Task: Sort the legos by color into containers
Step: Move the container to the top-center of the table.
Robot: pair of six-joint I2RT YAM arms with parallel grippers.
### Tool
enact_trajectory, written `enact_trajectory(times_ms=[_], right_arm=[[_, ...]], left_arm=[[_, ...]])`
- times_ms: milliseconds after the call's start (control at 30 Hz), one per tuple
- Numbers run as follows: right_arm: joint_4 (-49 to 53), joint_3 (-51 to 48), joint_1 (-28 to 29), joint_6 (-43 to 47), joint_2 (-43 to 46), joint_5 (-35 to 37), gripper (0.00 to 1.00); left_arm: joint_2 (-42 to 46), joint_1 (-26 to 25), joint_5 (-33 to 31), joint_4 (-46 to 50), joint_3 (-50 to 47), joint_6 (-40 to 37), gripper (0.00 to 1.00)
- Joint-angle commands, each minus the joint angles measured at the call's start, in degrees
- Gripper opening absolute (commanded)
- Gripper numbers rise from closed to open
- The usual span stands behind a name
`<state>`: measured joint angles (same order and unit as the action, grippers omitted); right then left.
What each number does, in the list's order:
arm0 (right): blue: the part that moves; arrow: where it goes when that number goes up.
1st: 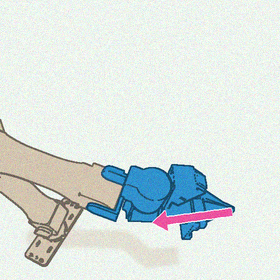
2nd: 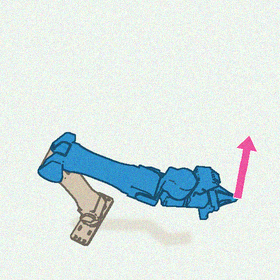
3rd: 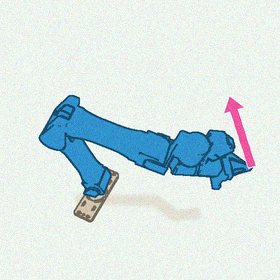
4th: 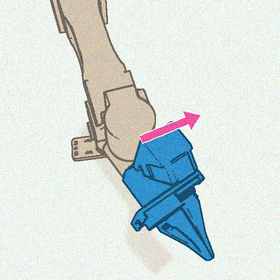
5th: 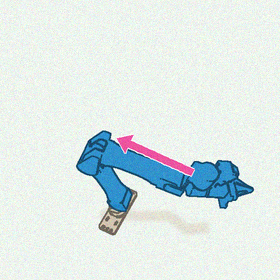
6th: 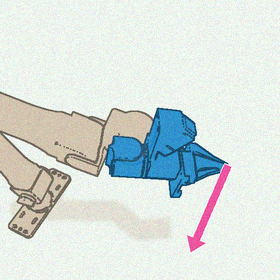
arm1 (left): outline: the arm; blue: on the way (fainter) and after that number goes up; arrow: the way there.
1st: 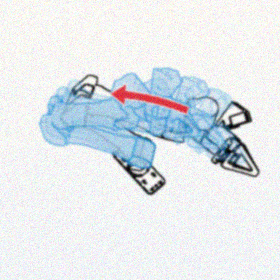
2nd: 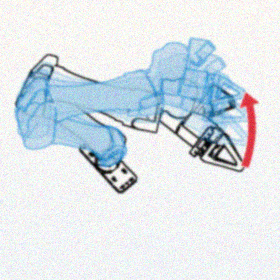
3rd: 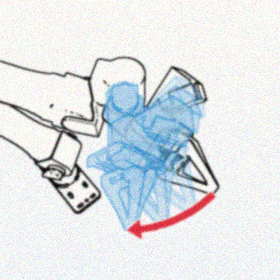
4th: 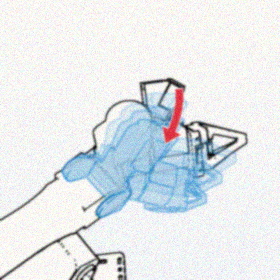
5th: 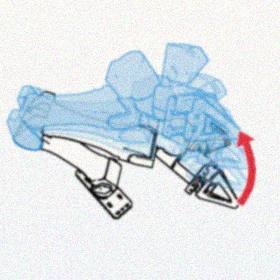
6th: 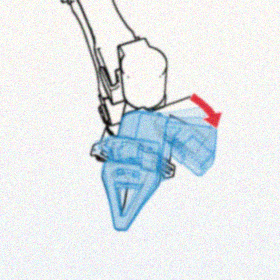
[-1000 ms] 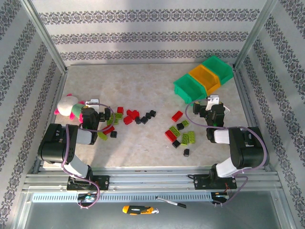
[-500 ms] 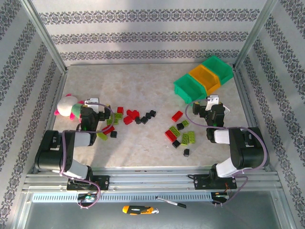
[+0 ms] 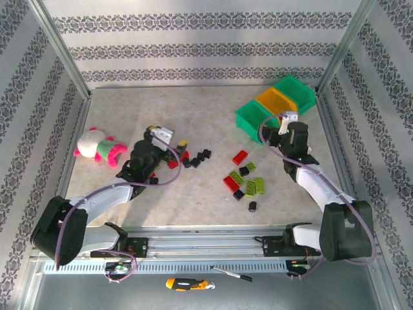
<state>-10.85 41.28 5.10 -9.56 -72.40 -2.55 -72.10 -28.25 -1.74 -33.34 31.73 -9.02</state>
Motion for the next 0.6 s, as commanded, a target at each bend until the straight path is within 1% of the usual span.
enact_trajectory(times_ms=[0,67,167,233,400,567], right_arm=[[18.14,7.96,1.4,-7.03,-4.35,-4.51,0.98],[22.5,12.55,1.78,-9.62,-8.37,-7.17,0.98],[23.56,16.43,2.45,-11.2,-13.05,-8.37,0.98],[24.26,18.88,2.54,-11.57,-16.04,-8.79,0.98],[24.79,23.06,2.63,-11.75,-22.78,-9.4,0.98],[25.14,26.06,3.01,-10.7,-27.7,-10.49,0.98]], left_arm=[[-1.92,-5.13,0.87,3.06,2.09,2.02,0.99],[-3.26,-8.21,1.56,1.7,2.65,4.18,0.99],[-5.22,-11.71,1.91,1.23,3.66,5.15,0.99],[-6.37,-12.69,2.8,0.19,3.53,6.51,0.99],[-7.31,-13.08,3.58,-2.46,1.95,9.7,0.99],[-6.24,-13.09,2.51,-2.96,0.41,8.9,0.99]])
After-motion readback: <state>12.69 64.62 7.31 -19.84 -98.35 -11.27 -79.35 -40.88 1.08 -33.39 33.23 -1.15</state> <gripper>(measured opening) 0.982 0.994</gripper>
